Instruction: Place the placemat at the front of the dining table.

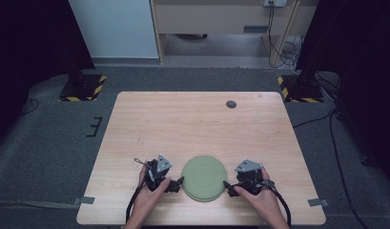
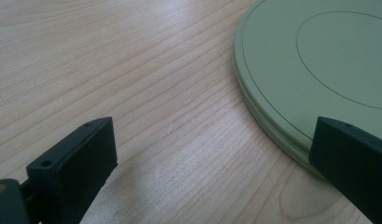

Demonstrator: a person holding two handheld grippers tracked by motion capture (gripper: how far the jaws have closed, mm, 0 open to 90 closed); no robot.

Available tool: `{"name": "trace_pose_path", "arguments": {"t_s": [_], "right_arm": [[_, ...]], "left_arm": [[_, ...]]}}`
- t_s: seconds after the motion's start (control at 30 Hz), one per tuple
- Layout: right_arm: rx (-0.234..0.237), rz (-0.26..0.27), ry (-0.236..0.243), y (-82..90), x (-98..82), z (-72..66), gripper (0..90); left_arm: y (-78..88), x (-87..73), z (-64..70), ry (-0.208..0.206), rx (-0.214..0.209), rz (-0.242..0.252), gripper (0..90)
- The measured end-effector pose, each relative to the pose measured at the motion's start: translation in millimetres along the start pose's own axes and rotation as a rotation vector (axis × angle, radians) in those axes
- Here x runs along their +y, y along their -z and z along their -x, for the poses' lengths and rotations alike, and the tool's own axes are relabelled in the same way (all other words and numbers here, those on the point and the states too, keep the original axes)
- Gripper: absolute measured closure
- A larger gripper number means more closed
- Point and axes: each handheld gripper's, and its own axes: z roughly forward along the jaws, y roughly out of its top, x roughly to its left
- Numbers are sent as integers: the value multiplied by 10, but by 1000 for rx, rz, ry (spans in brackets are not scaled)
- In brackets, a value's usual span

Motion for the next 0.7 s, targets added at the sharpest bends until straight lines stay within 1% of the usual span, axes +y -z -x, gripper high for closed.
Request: {"name": "trace_pose_path", "arguments": {"t_s": [0.23, 0.7], "right_arm": [[-9, 2, -6, -11, 6, 8, 21], [-32, 19, -15, -36, 13, 20, 18]], "left_arm": [[-10, 9, -3, 4, 9, 1, 3], [-29, 7, -36, 22, 0, 4, 0]]}}
